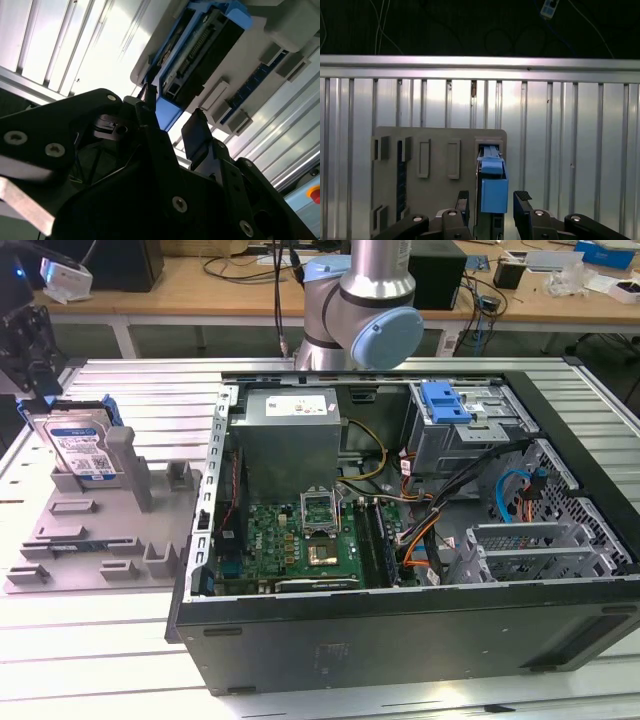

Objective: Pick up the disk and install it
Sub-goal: 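Pick up the disk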

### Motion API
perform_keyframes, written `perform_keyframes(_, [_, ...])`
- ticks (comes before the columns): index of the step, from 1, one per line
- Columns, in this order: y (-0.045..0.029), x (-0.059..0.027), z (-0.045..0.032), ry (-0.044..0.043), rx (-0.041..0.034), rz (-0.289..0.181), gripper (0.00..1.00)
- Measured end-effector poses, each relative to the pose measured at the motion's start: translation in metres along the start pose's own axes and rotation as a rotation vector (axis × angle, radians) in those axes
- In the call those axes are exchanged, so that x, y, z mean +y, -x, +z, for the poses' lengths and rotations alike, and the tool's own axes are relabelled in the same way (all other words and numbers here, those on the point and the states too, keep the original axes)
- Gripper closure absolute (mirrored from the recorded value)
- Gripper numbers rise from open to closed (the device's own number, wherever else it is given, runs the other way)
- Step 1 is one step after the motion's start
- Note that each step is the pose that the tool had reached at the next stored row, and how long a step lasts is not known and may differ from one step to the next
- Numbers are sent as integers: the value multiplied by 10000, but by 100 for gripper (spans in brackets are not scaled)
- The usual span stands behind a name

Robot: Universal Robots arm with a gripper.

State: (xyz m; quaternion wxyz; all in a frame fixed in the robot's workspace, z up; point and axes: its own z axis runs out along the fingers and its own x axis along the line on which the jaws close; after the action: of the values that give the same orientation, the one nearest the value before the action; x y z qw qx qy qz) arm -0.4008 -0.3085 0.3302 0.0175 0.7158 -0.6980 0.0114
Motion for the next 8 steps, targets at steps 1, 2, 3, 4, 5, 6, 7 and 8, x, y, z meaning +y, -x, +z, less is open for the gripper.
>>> perform_keyframes(1, [0,0,7,0,0,0,52])
perform_keyframes(2, [0,0,11,0,0,0,52])
perform_keyframes(3, [1,0,18,-1,0,0,52])
perform_keyframes(4, [1,0,22,-1,0,0,52])
perform_keyframes(5, [1,0,29,0,0,1,52])
perform_keyframes(6, [1,0,32,0,0,0,52])
perform_keyframes(7, [2,0,37,0,0,0,52])
perform_keyframes(8, [2,0,43,0,0,0,52])
